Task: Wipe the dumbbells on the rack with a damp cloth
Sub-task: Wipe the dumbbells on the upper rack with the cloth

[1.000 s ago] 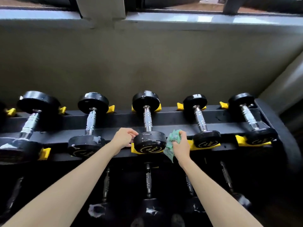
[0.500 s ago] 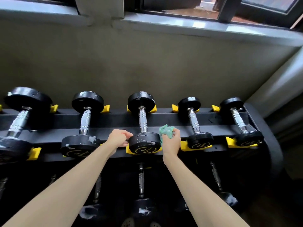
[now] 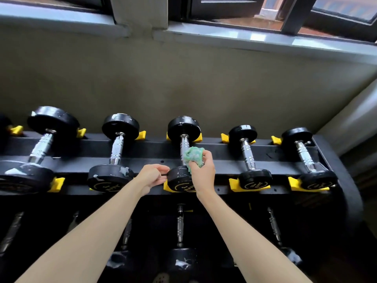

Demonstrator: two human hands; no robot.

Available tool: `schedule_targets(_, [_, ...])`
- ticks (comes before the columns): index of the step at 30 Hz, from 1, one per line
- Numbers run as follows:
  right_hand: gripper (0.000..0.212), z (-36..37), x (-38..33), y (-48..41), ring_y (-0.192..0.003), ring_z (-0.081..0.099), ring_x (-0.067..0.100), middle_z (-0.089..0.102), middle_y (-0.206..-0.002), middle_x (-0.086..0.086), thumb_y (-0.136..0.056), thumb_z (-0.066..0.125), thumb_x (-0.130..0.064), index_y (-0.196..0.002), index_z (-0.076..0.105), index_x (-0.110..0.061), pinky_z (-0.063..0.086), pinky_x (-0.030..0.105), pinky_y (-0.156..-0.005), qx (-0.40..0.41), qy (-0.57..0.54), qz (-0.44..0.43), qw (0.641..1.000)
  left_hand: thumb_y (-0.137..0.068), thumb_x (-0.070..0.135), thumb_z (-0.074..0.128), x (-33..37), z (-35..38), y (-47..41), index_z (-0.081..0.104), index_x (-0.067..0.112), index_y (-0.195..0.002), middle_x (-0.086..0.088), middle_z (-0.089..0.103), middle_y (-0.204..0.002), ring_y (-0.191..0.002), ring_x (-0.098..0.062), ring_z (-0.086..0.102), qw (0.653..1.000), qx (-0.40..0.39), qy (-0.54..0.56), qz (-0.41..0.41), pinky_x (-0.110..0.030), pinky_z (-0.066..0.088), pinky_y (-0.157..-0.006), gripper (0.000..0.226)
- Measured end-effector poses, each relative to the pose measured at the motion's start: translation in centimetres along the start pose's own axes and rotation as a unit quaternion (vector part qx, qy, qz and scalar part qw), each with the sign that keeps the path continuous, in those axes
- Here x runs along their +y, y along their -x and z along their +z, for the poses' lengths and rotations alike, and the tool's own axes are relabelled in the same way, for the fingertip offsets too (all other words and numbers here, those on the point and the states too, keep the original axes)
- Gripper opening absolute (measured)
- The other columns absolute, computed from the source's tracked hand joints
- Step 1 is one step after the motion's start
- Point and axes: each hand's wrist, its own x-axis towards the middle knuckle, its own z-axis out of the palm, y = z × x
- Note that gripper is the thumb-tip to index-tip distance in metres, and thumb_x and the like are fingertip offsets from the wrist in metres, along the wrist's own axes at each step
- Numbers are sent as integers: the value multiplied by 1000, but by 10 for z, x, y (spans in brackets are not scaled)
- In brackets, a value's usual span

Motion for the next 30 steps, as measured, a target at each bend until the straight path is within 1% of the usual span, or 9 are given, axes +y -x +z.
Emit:
schedule_targets(7, [27,22,-2,6,-78,52,1,56,-93,-5,-88,54,-2,-111,50,-16,39,1,-60,-83,59,-32,994,-82,-25,23,-3,-9,5,55,-2,-118,-21,54,-127,-116,-35,54,996,-19,80,-18,-35,48,-89,53])
schedule_targets(13, [30,35,13,22,-75,55,4,61,-87,-2,-80,51,7,-102,55,-15,45,9,-62,-174,50,6,984,-92,-10,25,-2,-17,14,55,1,-117,-13,66,-94,-82,-24,64,992,19,123,-36,-34,52,-76,41])
schedule_targets(15, [29,38,21,32,-73,54,5,60,-83,-3,-79,51,7,-93,54,-18,45,11,-63,-193,55,31,979,-92,-9,25,-3,-23,16,53,0,-120,-15,63,-102,-82,-24,61,991,24,122,-40,-34,51,-73,40])
schedule_targets(17, [31,40,28,37,-78,55,10,61,-86,0,-79,49,7,-86,53,-24,48,19,-71,-200,43,61,977,-93,-8,24,-4,-29,17,49,0,-126,-20,58,-120,-95,-27,58,992,17,119,-46,-37,48,-85,41])
schedule_targets(19, [33,42,25,38,-82,57,14,61,-89,4,-80,48,9,-87,53,-23,49,28,-74,-207,1,99,973,-93,-8,25,-5,-34,18,47,0,-129,-19,55,-126,-103,-27,53,991,18,121,-50,-37,43,-91,43])
schedule_targets(22, [29,33,8,28,-85,61,22,62,-97,11,-84,44,11,-98,51,-13,52,32,-70,-203,-166,160,952,-95,-3,30,-2,-36,25,48,0,-127,-13,60,-112,-96,-27,55,990,14,132,-40,-33,46,-75,38])
schedule_targets(24, [29,18,-4,19,-83,64,23,63,-101,11,-88,41,9,-108,48,-10,55,30,-63,-196,-270,179,926,-97,10,39,2,-36,30,53,0,-121,-16,62,-115,-93,-26,60,991,-7,133,-32,-34,49,-75,29])
schedule_targets(28, [33,-17,-16,2,-88,64,22,61,-105,8,-91,42,4,-121,43,-10,56,29,-63,-192,-333,167,908,-96,43,43,19,-26,47,59,5,-114,-17,65,-113,-101,-27,65,988,-133,74,-13,-36,54,-79,44])
schedule_targets(30, [36,-28,-17,-3,-90,63,23,61,-106,9,-91,42,6,-123,42,-9,56,30,-63,-178,-341,155,910,-93,40,52,28,-15,56,59,7,-116,-16,67,-112,-103,-27,65,985,-173,13,12,-36,54,-86,41])
